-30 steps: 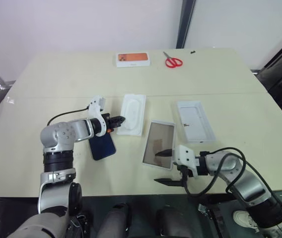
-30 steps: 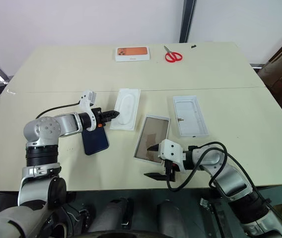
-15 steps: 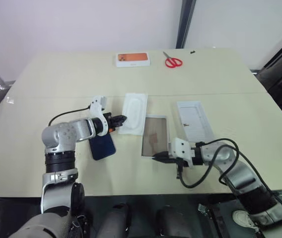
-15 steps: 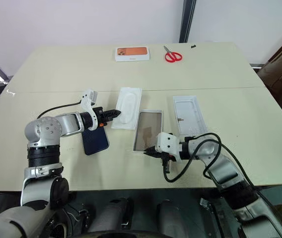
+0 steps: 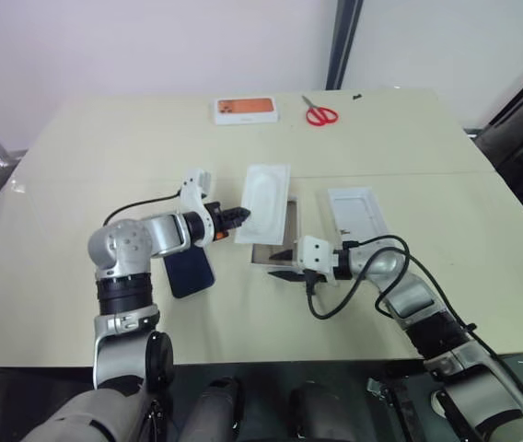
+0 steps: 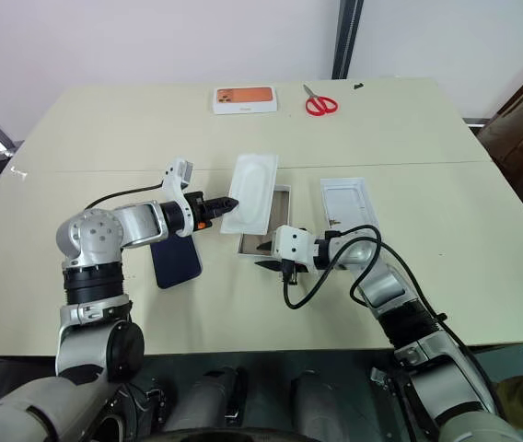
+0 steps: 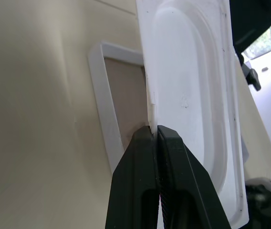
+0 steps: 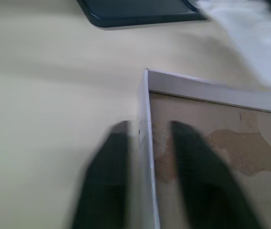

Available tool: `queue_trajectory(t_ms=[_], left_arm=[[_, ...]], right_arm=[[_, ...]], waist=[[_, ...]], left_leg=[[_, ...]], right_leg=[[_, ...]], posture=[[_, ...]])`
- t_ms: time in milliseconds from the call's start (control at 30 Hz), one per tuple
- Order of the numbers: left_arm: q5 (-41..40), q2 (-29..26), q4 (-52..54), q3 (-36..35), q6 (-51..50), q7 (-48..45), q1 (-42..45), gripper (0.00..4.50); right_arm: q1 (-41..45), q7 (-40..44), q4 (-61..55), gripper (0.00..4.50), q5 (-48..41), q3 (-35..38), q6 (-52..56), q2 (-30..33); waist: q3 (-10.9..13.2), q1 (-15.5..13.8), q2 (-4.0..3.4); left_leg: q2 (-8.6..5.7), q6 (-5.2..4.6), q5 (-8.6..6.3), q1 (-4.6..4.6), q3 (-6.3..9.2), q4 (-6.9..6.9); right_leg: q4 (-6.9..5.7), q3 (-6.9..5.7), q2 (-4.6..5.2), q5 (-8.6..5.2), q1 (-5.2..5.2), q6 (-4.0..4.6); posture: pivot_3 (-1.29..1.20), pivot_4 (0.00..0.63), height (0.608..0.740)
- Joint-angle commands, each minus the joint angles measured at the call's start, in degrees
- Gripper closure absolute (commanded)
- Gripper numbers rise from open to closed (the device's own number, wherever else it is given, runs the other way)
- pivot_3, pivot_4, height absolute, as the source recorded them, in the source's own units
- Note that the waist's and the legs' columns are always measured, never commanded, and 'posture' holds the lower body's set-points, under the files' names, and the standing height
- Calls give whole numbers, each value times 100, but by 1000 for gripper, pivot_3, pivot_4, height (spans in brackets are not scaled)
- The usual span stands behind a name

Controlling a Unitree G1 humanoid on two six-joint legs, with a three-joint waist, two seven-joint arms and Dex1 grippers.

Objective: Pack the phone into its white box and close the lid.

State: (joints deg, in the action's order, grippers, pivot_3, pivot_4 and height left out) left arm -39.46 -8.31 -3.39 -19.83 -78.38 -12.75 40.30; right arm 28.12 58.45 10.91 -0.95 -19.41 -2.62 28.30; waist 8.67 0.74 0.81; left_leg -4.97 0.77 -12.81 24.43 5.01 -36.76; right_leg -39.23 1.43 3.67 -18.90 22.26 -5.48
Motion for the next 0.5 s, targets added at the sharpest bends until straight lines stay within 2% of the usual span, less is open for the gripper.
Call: queue_trajectory(t_ms=[33, 300, 500], left_arm=[[-110, 65, 371, -31, -94, 98, -42, 4500], [-65, 249, 593, 48, -175, 233, -185, 4500], [98, 442, 522, 185, -93, 437, -171, 4500]], right_arm=[[-107, 125, -454, 1080, -255, 331, 64, 232], [-831, 85, -1154, 1080, -666, 1256, 397, 1041], [-865, -615, -802, 1080, -682, 1860, 262, 921]], waist=[[0, -15, 0], [0, -25, 0], [0, -15, 1]], left_leg=[[0, 0, 0, 0, 0, 0], [-1, 0, -1, 3, 0, -1], [0, 0, -1, 2, -2, 0]], right_leg=[[0, 0, 0, 0, 0, 0], [3, 0, 1, 0, -3, 0], [2, 1, 0, 0, -3, 0]], posture=[[0, 150, 734], [0, 150, 734], [0, 150, 734]])
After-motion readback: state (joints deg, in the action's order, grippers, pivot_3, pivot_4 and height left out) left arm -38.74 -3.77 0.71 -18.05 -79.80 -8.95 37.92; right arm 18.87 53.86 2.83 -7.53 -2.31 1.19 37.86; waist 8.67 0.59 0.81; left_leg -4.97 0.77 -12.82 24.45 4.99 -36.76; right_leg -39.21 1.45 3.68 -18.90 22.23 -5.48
